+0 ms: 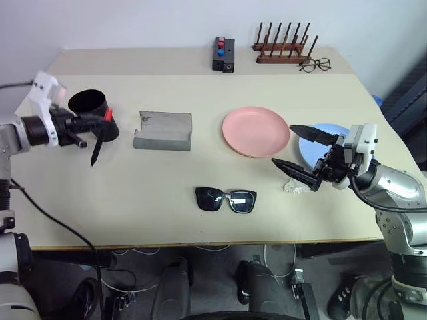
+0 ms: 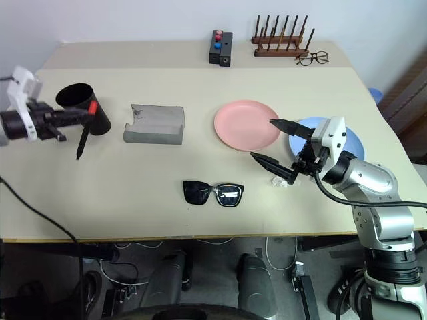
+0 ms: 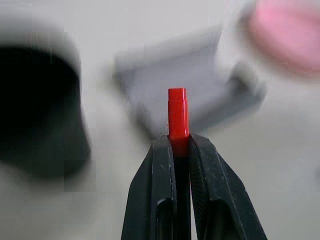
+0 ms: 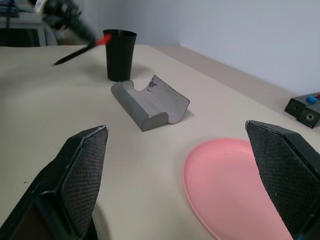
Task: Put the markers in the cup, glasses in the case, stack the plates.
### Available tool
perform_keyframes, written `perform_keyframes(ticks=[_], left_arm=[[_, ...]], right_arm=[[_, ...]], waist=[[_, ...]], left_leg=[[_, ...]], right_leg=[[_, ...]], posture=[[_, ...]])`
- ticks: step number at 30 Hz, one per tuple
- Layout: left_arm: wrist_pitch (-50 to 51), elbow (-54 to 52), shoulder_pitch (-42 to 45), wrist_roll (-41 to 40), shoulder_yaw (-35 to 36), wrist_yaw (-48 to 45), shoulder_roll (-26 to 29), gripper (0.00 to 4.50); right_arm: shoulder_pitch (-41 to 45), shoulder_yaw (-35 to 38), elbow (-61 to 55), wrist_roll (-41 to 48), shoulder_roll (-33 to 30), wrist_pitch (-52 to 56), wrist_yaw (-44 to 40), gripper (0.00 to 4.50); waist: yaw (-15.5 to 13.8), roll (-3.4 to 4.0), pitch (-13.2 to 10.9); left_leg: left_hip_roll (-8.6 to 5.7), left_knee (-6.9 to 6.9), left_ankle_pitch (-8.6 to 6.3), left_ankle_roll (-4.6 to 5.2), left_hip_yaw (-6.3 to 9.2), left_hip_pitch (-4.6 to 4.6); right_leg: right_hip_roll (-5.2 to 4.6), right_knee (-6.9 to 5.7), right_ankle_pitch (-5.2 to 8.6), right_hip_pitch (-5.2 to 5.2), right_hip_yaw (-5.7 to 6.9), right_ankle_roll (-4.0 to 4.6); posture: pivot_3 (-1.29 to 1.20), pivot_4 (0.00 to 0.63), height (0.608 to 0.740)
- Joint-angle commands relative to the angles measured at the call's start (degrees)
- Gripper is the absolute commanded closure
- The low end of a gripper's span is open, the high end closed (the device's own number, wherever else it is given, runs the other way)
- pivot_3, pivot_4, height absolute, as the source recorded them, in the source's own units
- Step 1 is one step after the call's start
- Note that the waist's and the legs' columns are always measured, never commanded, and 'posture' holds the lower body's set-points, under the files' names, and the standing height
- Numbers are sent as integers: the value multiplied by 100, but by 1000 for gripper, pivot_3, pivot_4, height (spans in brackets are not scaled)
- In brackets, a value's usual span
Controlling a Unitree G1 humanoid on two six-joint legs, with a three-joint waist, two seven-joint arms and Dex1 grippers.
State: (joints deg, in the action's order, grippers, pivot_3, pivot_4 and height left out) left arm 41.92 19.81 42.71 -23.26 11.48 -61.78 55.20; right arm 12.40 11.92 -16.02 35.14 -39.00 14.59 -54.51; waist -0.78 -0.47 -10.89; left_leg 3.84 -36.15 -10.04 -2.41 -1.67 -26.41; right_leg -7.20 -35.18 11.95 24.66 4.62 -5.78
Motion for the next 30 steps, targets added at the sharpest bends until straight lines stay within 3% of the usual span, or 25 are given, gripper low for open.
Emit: perform_keyframes(ticks=[1, 8, 19, 23, 30], left_arm=[[-1009, 21, 262, -81, 592, 447, -261, 4461], [-2799, 706, 833, -99, 1019, 965, -866, 4461], [-5844, 3968, 1986, 570, 988, 1232, -802, 4461], [-6198, 4744, 2118, 587, 1078, 1346, -985, 4461], [-6477, 5094, 1832, 512, 1202, 1353, -1180, 4461]], right_arm=[[133, 86, -123, 142, -19, -1, -66, 0], [251, 139, -43, 229, 10, 89, -105, 0], [210, 187, -114, 174, -4, 66, 12, 0], [132, 227, -198, 176, -61, 93, 25, 0], [25, 341, -350, 232, -147, 165, 73, 0]], waist=[[-3, -1, 1], [0, -4, 2], [2, -4, 2], [-15, -5, 2], [1, -6, 2]], left_leg=[[0, -2, 0, 0, 1, 0], [-1, -6, 1, 0, 0, 3], [-1, -4, 2, 0, -1, 7], [-1, -5, 2, 0, 0, 6], [-1, -4, 2, 0, 0, 6]], right_leg=[[0, 0, 0, -2, 0, 0], [2, -1, -12, -8, 0, -21], [3, -3, -13, -10, 0, -25], [3, -3, -13, -10, 0, -26], [3, -3, -14, -12, 0, -26]], posture=[[0, 150, 740], [0, 150, 740], [0, 150, 740], [0, 150, 740], [0, 150, 740]])
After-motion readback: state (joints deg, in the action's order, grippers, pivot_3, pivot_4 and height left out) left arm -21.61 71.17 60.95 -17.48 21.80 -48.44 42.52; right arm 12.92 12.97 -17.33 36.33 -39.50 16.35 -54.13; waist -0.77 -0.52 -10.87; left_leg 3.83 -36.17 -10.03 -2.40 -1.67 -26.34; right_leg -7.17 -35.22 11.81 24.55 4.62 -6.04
